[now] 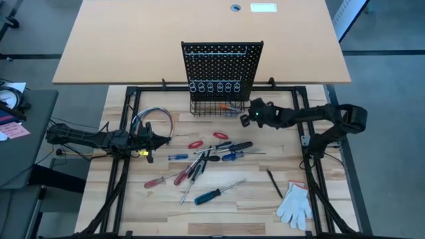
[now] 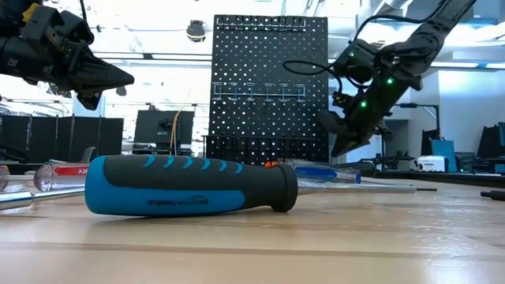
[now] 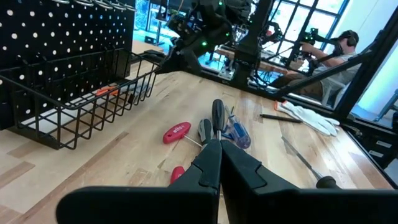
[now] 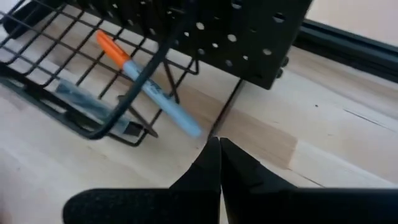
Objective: Hang tools onto peg board
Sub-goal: Put the orange pen into the wire basket on the pegboard
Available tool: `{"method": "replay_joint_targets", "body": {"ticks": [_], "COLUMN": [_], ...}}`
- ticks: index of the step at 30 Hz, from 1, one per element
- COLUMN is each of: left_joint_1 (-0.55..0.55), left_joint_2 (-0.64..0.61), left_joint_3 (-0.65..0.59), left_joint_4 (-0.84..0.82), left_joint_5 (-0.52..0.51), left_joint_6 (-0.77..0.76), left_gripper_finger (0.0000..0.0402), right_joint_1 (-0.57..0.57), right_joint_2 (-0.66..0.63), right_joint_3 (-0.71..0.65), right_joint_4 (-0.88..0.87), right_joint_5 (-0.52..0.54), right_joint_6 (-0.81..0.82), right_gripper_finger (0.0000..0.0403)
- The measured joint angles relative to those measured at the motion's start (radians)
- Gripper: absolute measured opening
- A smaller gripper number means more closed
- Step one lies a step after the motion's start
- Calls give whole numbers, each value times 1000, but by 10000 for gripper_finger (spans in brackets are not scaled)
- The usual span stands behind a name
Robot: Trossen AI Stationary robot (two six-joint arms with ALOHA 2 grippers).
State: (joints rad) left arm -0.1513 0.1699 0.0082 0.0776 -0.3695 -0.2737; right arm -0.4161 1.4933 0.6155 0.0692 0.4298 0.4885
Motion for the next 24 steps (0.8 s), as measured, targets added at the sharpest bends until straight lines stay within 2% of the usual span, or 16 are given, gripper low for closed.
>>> {"method": "replay_joint_targets", "body": {"ticks": [8, 11, 17, 20, 24], "left_joint_1": [0, 0, 0, 0, 0], "left_joint_2": [0, 0, 0, 0, 0], "left_joint_3": [0, 0, 0, 0, 0], "left_joint_4": [0, 0, 0, 0, 0], "left_joint_5": [0, 0, 0, 0, 0], "left_joint_6": [0, 0, 0, 0, 0], "left_gripper_finger": [0, 0, 0, 0, 0], "right_joint_1": [-28, -39, -45, -44, -43], "right_joint_2": [2, 42, 171, 203, 214], "right_joint_3": [0, 0, -1, 1, 11], "right_joint_4": [0, 18, 163, 238, 252], "right_joint_5": [-43, -78, -93, -95, -95], "right_joint_6": [3, 0, -27, -39, -55], "right_gripper_finger": [2, 2, 1, 1, 1]}}
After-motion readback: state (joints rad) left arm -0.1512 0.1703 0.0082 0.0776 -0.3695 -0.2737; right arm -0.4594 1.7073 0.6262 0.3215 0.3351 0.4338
